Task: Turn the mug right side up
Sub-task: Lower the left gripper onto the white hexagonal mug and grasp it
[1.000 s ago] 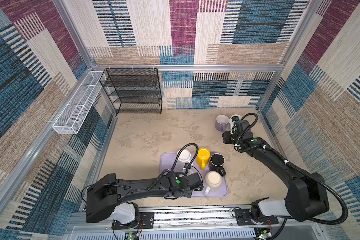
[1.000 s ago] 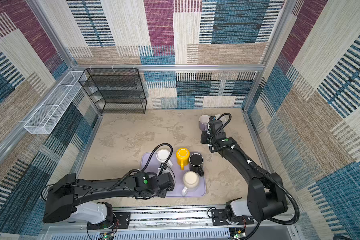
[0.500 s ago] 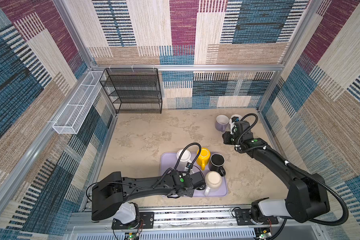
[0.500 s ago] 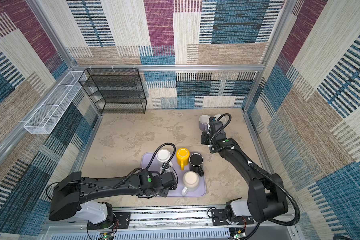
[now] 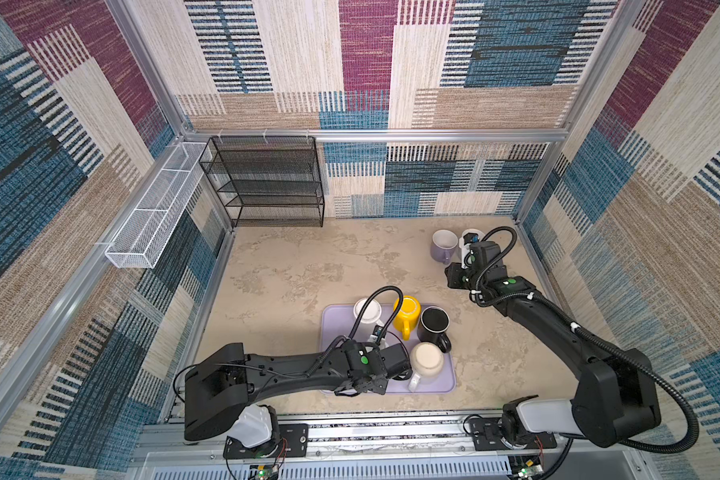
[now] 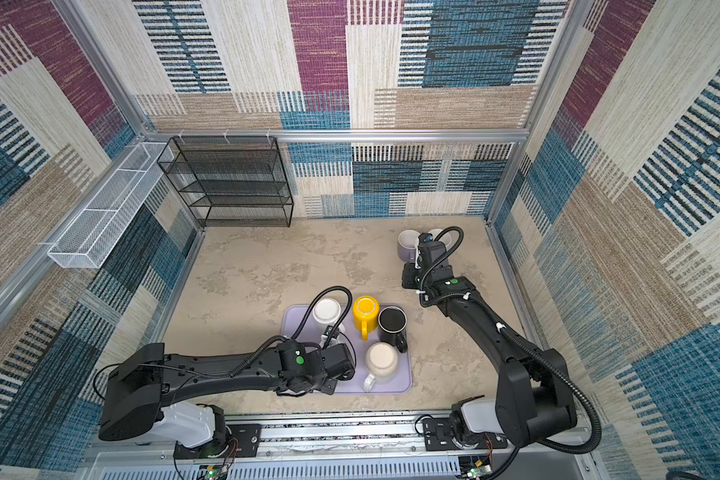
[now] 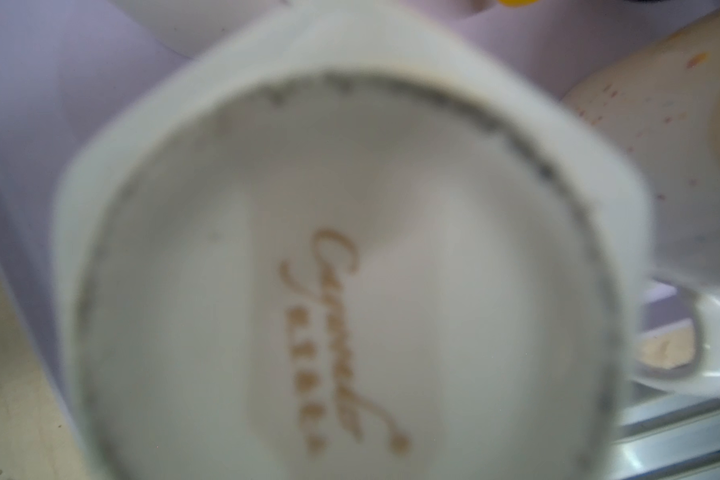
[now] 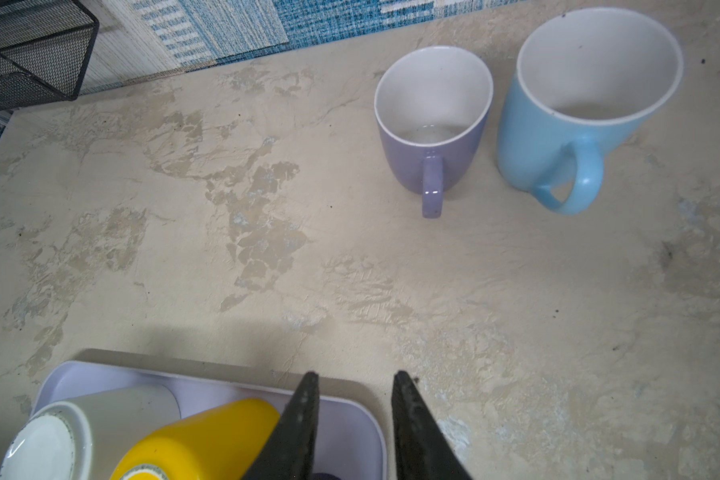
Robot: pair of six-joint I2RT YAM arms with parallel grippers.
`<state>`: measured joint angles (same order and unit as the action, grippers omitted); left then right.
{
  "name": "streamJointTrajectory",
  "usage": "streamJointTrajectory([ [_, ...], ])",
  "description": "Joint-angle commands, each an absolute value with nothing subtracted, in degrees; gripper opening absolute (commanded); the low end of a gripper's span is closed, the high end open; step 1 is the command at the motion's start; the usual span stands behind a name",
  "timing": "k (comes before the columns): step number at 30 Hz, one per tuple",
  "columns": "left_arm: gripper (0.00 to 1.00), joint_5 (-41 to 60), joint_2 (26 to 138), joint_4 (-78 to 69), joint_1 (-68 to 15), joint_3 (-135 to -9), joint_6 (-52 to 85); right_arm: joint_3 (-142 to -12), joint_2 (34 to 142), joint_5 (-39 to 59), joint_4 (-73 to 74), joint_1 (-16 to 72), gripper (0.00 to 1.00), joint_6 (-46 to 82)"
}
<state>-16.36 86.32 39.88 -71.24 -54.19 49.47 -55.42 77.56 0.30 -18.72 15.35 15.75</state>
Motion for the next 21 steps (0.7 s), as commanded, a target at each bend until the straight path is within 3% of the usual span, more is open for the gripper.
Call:
streamJointTrajectory([
  [1, 0.20, -18.1, 86.5, 39.9, -71.2, -54.3, 48.7, -55.2, 77.0, 0.0, -17.0, 15.3, 0.33, 15.8],
  [13, 0.16, -19.3, 87.2, 41.5, -71.2, -55.2, 46.9, -55.0, 76.3, 0.2, -17.1, 15.4, 0.33, 15.5],
  [21, 0.05, -18.6, 86.6, 41.7, -71.2, -55.6, 45.4, -54.9, 75.5, 0.1, -17.1, 15.3, 0.33, 15.3],
])
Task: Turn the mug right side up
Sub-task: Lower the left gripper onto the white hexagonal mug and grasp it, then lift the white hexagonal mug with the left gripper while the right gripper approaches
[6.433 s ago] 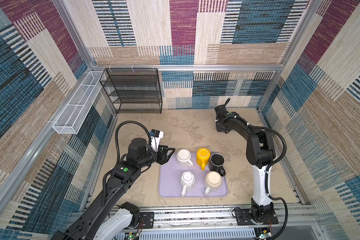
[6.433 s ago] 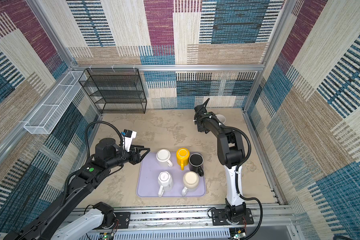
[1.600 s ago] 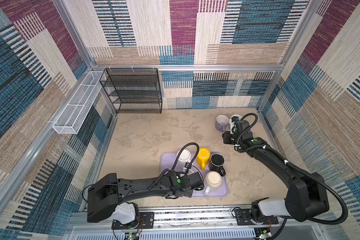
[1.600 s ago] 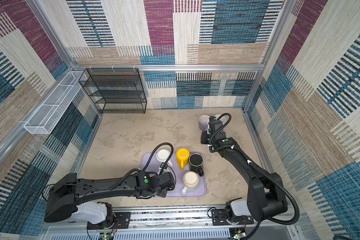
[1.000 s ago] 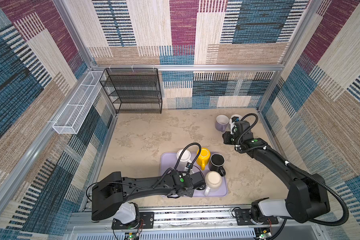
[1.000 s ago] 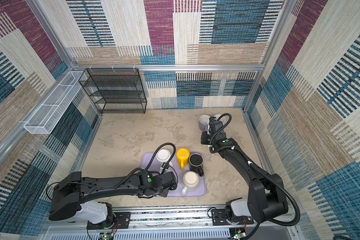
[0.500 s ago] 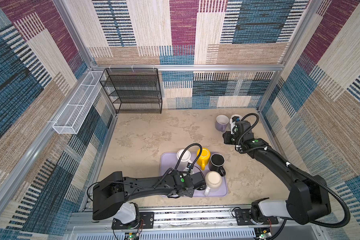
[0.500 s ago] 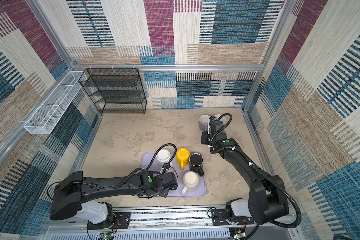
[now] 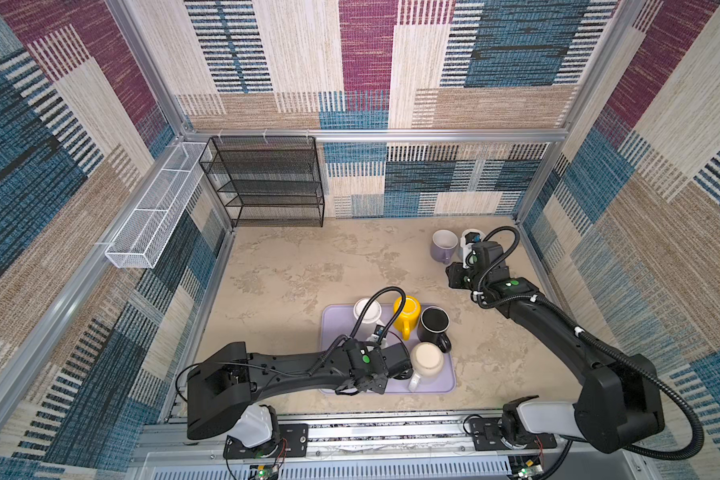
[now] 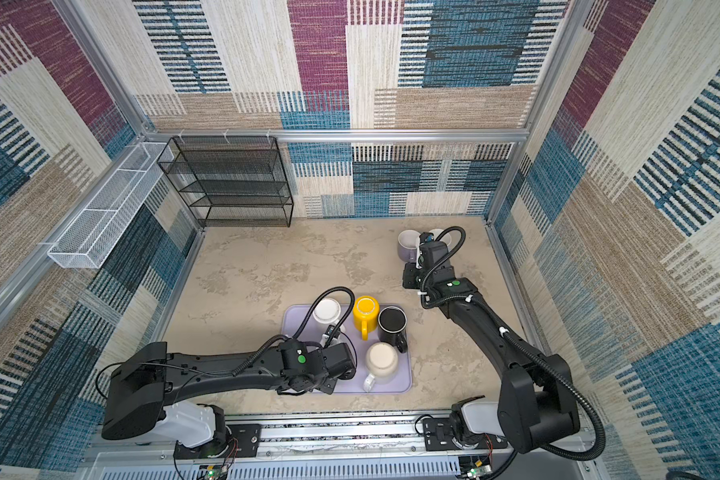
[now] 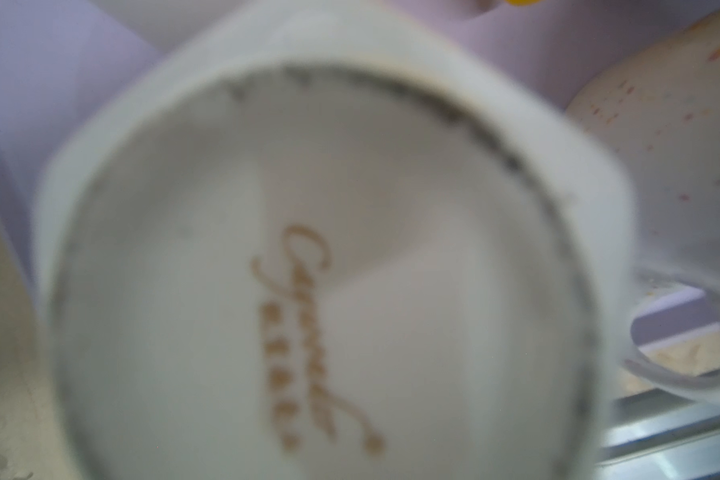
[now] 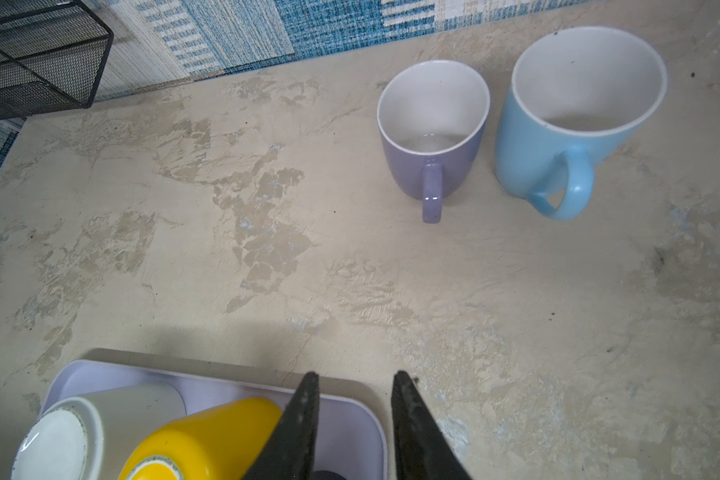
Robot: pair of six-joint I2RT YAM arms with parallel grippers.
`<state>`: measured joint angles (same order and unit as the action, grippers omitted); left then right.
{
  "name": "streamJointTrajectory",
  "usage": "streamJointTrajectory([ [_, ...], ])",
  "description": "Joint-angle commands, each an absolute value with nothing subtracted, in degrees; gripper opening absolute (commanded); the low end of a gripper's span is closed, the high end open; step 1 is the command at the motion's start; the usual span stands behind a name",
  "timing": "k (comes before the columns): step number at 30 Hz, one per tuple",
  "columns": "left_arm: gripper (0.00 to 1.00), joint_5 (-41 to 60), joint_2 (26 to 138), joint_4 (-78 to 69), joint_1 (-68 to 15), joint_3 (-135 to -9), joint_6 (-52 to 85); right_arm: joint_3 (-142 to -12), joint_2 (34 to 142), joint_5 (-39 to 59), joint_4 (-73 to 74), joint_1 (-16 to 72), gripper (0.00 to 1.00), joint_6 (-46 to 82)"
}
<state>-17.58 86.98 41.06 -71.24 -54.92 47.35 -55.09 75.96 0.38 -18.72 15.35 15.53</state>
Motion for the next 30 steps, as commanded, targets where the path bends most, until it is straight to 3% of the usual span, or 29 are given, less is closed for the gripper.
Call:
streamJointTrajectory([
  [1, 0.03, -18.2, 86.6, 41.7, -71.2, -55.8, 45.0, -54.9, 75.5, 0.0, -17.2, 15.4, 0.33, 15.3],
  [21, 0.00, -14.8, 80.3, 43.4, -69.7, -56.1, 34.4, -54.8, 74.0, -0.3, -17.2, 15.3, 0.33, 14.4],
  [30, 0.00, -10.2, 71.1, 36.1, -66.2, -52.5, 32.1, -53.9, 71.9, 0.1, -16.3, 15.4, 0.33, 14.2],
])
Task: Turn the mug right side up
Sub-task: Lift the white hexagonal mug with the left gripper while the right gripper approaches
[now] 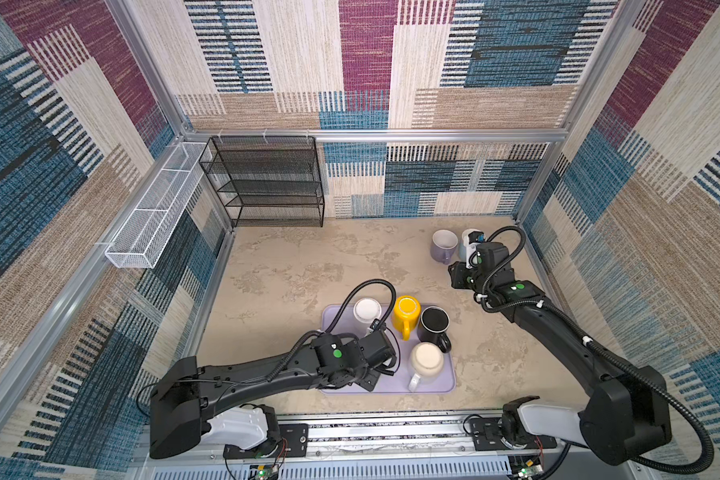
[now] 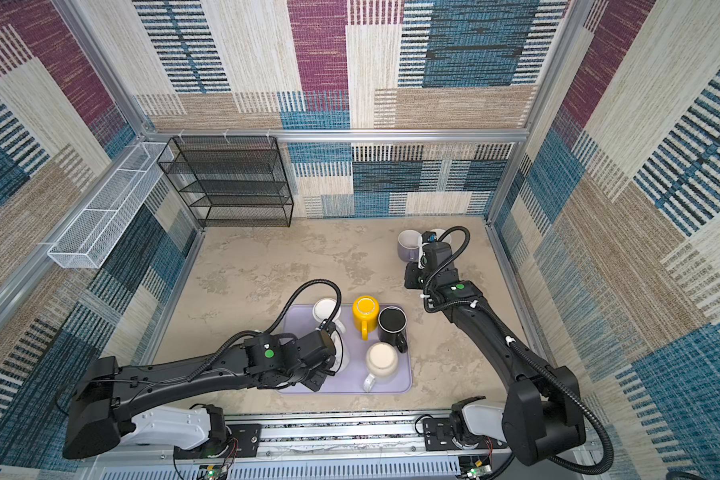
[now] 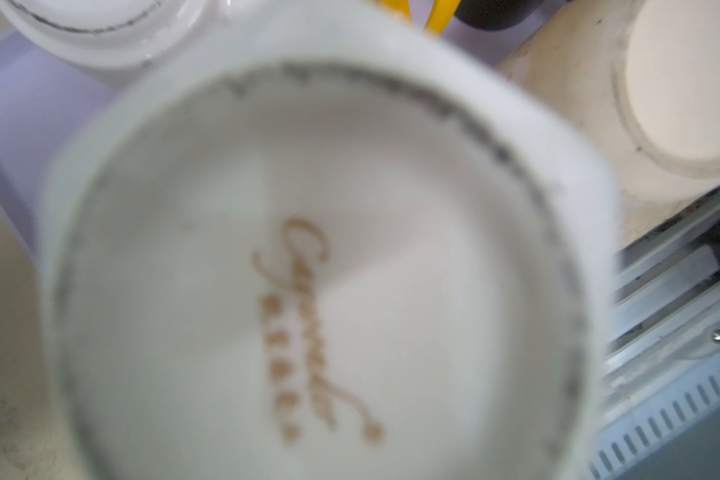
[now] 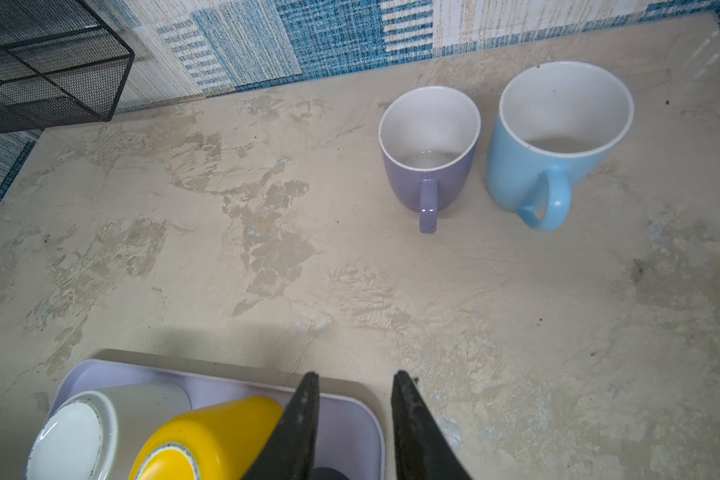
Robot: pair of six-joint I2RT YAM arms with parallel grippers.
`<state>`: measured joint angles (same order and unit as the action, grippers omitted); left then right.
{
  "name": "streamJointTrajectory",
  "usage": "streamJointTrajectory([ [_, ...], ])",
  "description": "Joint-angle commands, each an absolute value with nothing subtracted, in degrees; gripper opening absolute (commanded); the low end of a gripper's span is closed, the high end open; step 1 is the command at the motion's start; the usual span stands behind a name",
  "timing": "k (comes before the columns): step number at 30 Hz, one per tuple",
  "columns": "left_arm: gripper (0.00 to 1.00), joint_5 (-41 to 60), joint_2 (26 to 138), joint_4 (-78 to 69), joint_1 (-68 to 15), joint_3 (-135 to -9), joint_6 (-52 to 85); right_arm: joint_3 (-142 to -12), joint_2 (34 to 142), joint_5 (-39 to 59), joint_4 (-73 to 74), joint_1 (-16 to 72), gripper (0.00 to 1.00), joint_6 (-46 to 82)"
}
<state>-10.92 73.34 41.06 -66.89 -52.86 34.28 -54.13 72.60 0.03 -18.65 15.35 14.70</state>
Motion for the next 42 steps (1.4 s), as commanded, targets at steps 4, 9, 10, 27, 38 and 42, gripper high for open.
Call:
streamJointTrajectory([
  [4, 0.00, -9.4, 67.0, 34.3, -63.8, -51.9, 30.7, -52.7, 70.2, 1.6, -14.5, 15.4, 0.33, 14.2],
  [9, 0.00, -5.3, 62.2, 27.7, -59.0, -50.1, 28.4, -52.2, 69.5, 4.5, -12.9, 15.3, 0.33, 14.6],
  [10, 0.00, -4.7, 61.6, 26.5, -58.1, -49.9, 28.0, -52.2, 69.5, 4.9, -12.7, 15.3, 0.33, 14.7],
  [27, 0.00, 3.4, 61.8, 8.9, -43.9, -54.8, 20.2, -49.0, 66.5, 15.7, -6.0, 15.3, 0.33, 15.4],
  [38, 0.00, 6.8, 64.7, -5.2, -38.4, -56.4, 20.9, -42.9, 66.3, 31.4, 12.5, 17.3, 0.33, 25.3],
  [42, 0.00, 8.2, 62.8, -6.6, -35.9, -54.7, 21.7, -42.1, 67.9, 30.3, 19.2, 23.6, 0.32, 26.8],
])
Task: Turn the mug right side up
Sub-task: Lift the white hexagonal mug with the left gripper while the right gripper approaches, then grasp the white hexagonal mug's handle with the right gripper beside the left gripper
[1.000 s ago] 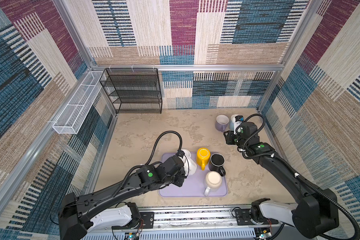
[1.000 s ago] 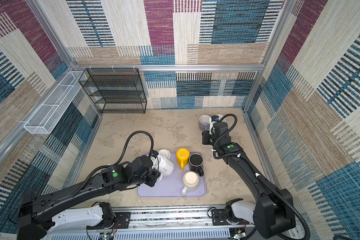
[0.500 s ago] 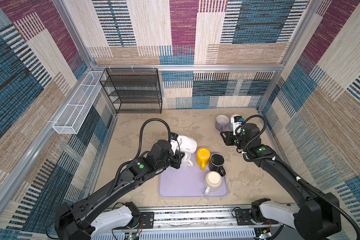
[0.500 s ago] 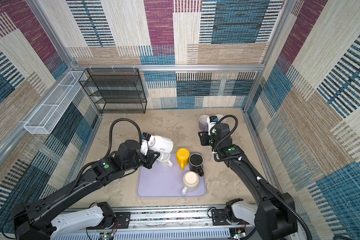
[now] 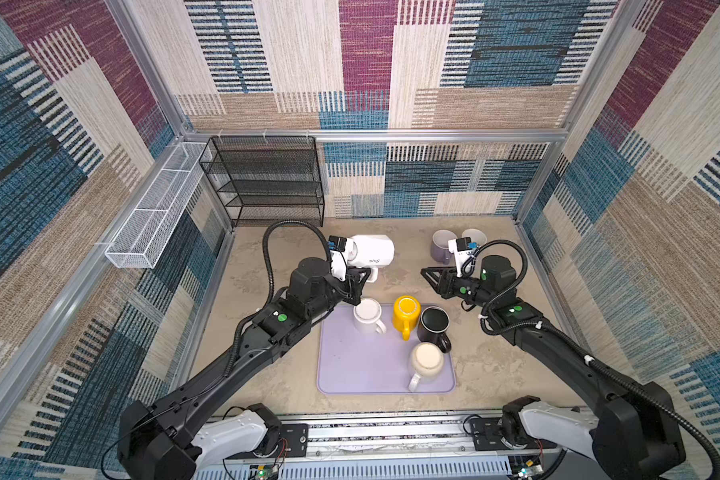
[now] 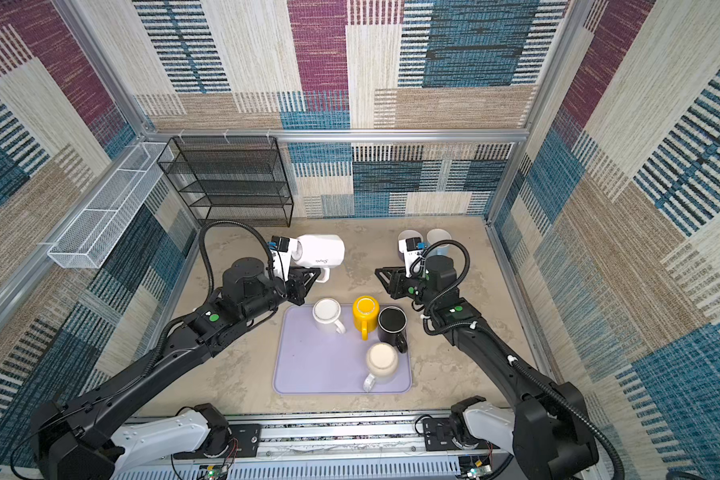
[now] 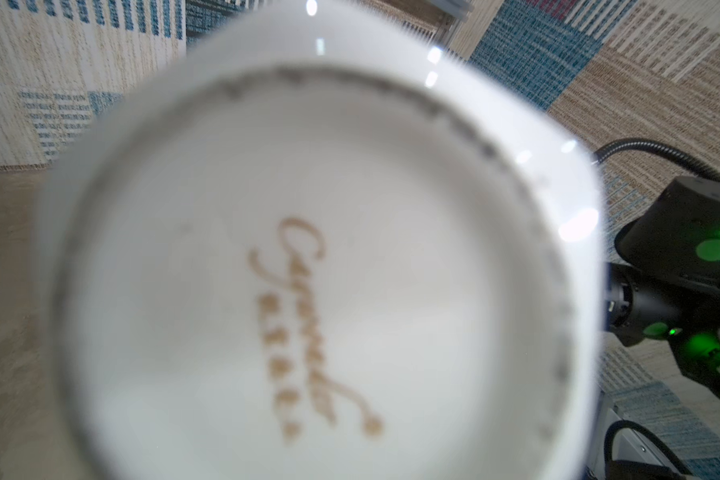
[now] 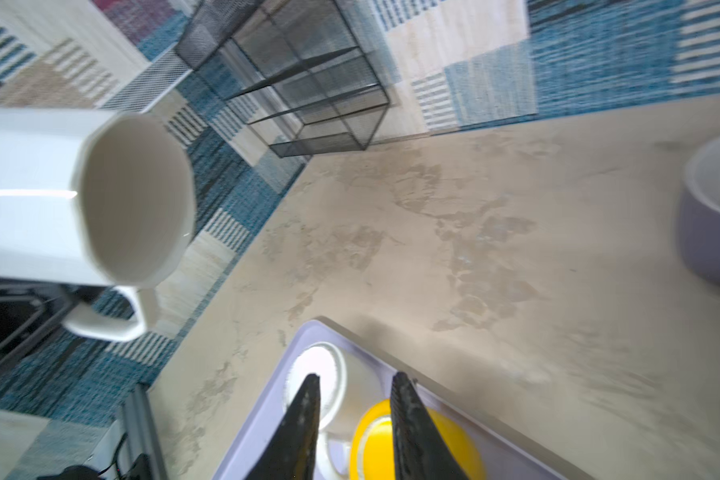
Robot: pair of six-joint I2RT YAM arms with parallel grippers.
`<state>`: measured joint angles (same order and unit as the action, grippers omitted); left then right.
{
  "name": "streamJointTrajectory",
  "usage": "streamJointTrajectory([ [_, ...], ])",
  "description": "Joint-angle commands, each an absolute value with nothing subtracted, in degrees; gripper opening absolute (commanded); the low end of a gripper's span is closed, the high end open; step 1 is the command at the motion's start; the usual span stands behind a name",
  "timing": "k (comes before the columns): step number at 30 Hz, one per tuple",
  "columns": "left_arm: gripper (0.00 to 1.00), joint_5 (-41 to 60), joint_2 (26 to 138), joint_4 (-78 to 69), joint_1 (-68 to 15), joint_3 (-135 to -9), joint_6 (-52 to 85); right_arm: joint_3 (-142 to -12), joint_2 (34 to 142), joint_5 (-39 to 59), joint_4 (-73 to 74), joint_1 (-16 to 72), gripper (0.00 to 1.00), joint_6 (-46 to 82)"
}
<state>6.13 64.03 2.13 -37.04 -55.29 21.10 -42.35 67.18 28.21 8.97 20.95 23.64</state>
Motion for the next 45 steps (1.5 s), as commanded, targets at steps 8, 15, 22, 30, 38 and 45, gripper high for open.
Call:
streamJointTrajectory([
  [8, 0.00, 14.7, 57.1, -11.7, -31.0, -47.0, 27.3, -41.1, 74.1, 34.5, 35.5, 31.9, 0.33, 33.3],
  [15, 0.00, 20.5, 55.6, -17.7, -27.9, -43.0, 30.7, -43.2, 78.2, 37.8, 41.0, 35.6, 0.46, 35.5],
  [22, 0.00, 25.1, 55.2, -25.3, -27.1, -40.1, 32.3, -44.4, 80.2, 38.4, 44.9, 37.1, 0.55, 37.6],
  [30, 0.00, 27.2, 53.4, -29.5, -27.0, -38.1, 31.7, -46.1, 83.2, 39.9, 49.7, 37.6, 0.55, 40.6],
  [38, 0.00, 30.1, 54.8, -34.5, -27.1, -37.3, 32.8, -46.9, 86.1, 42.5, 58.5, 38.6, 0.52, 46.1],
  [45, 0.00, 31.0, 55.2, -36.7, -27.1, -37.1, 32.8, -46.8, 86.3, 43.5, 63.7, 38.8, 0.45, 49.5],
])
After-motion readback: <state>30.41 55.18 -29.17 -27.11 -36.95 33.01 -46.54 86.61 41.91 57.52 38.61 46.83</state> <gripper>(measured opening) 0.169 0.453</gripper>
